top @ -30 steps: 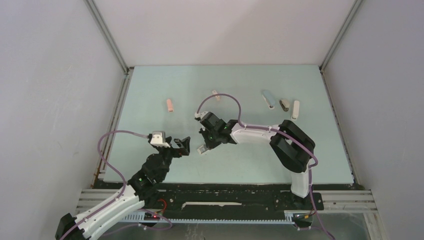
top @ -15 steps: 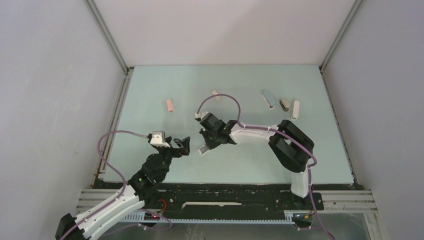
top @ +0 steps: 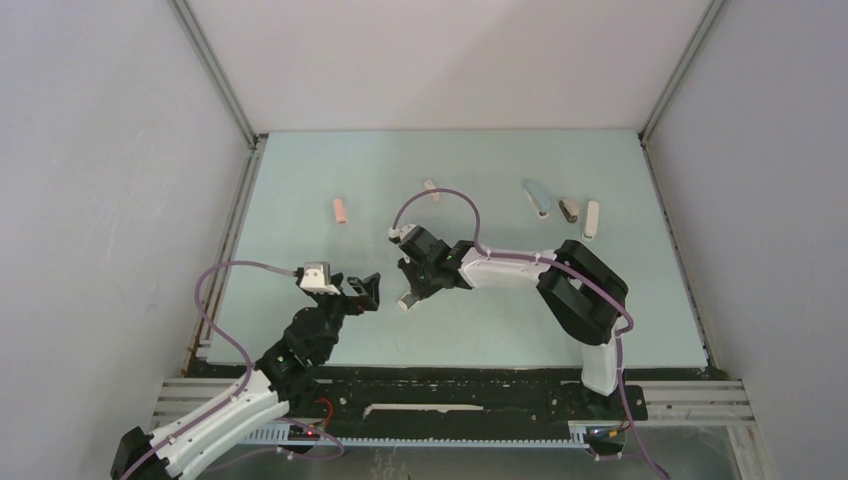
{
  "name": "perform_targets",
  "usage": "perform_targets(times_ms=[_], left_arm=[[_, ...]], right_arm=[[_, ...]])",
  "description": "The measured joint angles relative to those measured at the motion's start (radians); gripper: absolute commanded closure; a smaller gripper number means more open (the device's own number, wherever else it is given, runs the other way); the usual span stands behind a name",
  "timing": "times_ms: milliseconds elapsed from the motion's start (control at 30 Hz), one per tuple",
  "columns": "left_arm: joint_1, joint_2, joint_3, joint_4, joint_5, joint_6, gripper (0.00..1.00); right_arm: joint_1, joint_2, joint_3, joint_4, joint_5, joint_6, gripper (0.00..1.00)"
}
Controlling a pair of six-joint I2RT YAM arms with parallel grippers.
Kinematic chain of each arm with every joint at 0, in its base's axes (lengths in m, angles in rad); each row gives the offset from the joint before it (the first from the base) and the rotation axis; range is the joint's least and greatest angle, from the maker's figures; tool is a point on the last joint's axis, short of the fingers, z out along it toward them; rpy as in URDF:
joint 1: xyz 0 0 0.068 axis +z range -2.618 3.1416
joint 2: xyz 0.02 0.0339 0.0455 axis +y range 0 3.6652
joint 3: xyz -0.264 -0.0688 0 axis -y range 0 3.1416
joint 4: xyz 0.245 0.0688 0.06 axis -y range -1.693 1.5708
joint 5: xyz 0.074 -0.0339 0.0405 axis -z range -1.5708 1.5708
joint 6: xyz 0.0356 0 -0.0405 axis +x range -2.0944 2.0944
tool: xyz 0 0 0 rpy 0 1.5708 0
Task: Unload the staples from the stapler
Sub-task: Place the staple in the staple box.
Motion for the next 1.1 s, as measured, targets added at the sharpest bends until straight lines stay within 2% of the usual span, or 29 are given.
perform_targets(times_ms=[400,567,667,700,767,867,1100], left_arm=[[0.001,0.001,0.0,0.0,0.0,0.0,0.0],[0.001,0.001,0.0,0.0,0.0,0.0,0.0],[0.002,0.001,0.0,0.0,0.001,0.0,0.0],[0.002,0.001,0.0,0.0,0.001,0.0,0.0],[0.002,0.001,0.0,0.0,0.001,0.0,0.0],[0.002,0.001,0.0,0.0,0.001,0.0,0.0],[0.002,0.013,0.0,0.0,0.002,0.0,0.0]], right_arm=[[0.009,-0.057,0.002,-0.013,-0.006,-0.052,0.74],[-0.02,-0.085,0.017,-0.01,-0.079,-0.103,0.73],[-0.068,-0.089,0.022,-0.028,-0.231,-0.209,0.67],[-0.092,-0.089,0.029,-0.049,-0.299,-0.254,0.58],[-0.146,-0.089,0.049,-0.103,-0.434,-0.348,0.49],[-0.233,-0.094,0.073,-0.175,-0.583,-0.511,0.46],[-0.338,-0.12,0.079,-0.318,-0.748,-0.846,0.39]])
